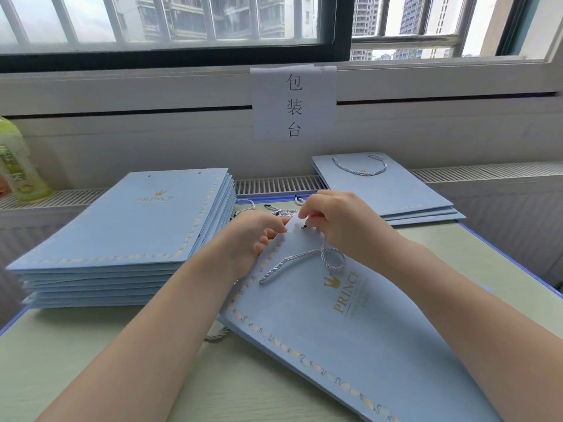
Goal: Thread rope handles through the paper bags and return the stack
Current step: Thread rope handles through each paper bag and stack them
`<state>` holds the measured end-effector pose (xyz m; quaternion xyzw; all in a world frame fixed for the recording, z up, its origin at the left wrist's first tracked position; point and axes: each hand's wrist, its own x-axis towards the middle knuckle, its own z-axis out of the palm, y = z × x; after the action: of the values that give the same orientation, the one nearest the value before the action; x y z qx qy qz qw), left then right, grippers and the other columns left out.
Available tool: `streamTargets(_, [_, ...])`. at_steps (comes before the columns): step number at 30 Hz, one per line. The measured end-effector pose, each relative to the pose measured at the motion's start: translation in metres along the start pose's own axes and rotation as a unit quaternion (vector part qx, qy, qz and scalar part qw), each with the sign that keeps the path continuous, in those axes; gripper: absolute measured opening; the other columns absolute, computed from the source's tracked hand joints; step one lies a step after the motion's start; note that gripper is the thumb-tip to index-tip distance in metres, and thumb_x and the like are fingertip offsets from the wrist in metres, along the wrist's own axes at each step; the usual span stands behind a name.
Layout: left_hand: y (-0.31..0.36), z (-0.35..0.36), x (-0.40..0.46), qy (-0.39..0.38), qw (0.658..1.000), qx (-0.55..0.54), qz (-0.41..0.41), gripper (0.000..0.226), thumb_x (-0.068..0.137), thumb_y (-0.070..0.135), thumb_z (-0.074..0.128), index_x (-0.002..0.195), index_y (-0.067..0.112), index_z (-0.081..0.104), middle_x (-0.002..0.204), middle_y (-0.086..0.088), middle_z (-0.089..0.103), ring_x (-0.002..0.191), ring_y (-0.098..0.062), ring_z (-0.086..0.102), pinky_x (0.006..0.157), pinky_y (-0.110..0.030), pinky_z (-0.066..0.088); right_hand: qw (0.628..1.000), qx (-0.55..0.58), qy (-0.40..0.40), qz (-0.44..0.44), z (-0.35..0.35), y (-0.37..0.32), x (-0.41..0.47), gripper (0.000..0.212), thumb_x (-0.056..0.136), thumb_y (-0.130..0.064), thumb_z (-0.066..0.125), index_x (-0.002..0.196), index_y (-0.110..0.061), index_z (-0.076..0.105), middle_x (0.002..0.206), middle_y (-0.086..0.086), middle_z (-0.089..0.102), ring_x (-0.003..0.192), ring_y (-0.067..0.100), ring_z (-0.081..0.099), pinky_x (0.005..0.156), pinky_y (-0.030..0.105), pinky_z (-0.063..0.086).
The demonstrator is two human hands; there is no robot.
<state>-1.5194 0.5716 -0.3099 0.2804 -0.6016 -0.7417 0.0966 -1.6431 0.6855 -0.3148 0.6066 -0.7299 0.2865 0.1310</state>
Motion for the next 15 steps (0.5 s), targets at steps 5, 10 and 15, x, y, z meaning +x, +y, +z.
streamTargets(5, [0.0004,-0.0012,0.0023,-0.014,1.000,0.008,0.015,0.043,0.081,-0.006,0.041,0.113,0.004,0.067,0.092,-0.016,0.064,0.066,-0.022,0.057,0.056,-0.024,0.050,0.999,-0.032,0.015,-0.041,-0.0048,-0.0067,-0.0021,0.013,0.087,0.000,0.056,0.097,-0.008,0.056,0.082,-0.001,0.060,0.071,0.023,0.054,0.062,0.037,0.047])
streamTargets(10, [0.0002,-0.0006,0.0008,-0.028,0.999,0.019,0.031,0.045,0.081,-0.011,0.038,0.111,0.003,0.068,0.090,-0.015,0.068,0.064,-0.022,0.062,0.053,-0.024,0.052,0.998,-0.041,-0.011,-0.047,-0.0087,-0.0066,-0.0013,0.014,0.088,-0.002,0.052,0.097,-0.012,0.052,0.081,0.000,0.061,0.072,0.029,0.055,0.061,0.041,0.048])
streamTargets(15, [-0.0001,-0.0031,0.0015,-0.043,0.999,0.006,0.019,0.045,0.082,-0.008,0.037,0.113,0.005,0.067,0.089,-0.012,0.065,0.067,-0.021,0.058,0.055,-0.023,0.049,0.996,-0.061,0.015,-0.066,-0.0038,-0.0099,-0.0030,0.013,0.086,-0.002,0.057,0.096,-0.010,0.056,0.081,0.002,0.063,0.071,0.028,0.055,0.058,0.042,0.049])
